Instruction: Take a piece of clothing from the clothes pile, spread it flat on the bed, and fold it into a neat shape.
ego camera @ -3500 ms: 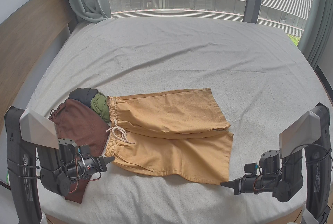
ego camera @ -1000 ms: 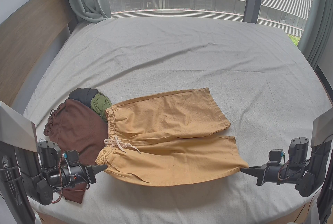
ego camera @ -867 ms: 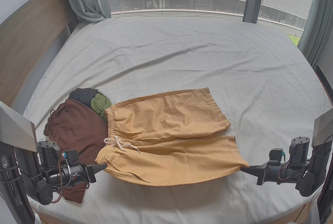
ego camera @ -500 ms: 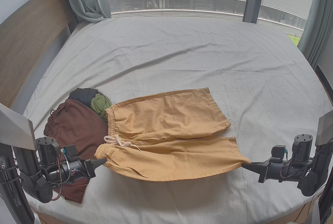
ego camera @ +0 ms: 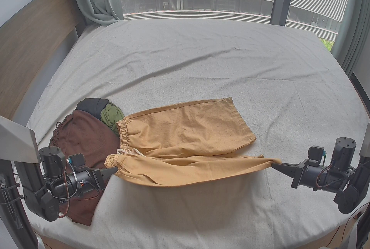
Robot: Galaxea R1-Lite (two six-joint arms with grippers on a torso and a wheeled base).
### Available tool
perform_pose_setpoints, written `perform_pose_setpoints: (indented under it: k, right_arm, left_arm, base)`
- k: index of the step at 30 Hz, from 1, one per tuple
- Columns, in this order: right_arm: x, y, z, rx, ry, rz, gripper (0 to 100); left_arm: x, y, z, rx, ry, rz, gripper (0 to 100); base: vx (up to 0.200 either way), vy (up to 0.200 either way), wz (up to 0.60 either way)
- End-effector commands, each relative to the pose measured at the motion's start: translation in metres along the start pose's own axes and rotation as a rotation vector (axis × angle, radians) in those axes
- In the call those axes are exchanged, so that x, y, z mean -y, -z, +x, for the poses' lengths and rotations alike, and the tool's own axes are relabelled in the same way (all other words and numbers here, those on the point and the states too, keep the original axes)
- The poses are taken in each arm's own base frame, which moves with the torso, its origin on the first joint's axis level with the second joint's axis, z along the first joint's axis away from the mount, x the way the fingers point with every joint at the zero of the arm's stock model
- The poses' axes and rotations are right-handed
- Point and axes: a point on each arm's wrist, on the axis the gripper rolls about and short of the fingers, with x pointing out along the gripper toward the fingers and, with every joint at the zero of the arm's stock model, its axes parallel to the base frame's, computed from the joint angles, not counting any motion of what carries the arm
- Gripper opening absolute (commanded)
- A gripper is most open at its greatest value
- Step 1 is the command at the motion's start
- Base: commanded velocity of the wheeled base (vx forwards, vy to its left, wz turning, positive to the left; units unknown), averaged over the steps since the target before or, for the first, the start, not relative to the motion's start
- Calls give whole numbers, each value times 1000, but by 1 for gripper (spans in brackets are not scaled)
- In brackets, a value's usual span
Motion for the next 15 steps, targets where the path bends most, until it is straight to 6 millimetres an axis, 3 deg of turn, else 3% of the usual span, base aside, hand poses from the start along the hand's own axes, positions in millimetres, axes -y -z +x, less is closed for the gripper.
perform_pose_setpoints:
  k: [1, 15]
  right_arm:
    - [-1, -8, 1, 36, -8, -18, 0]
    - [7, -29, 18, 110, -26, 1, 0]
  left_arm:
    - [-2, -4, 1, 17, -3, 0, 0]
    - [6, -23, 3, 110, -4, -34, 0]
  base:
    - [0, 0, 0]
    - [0, 0, 0]
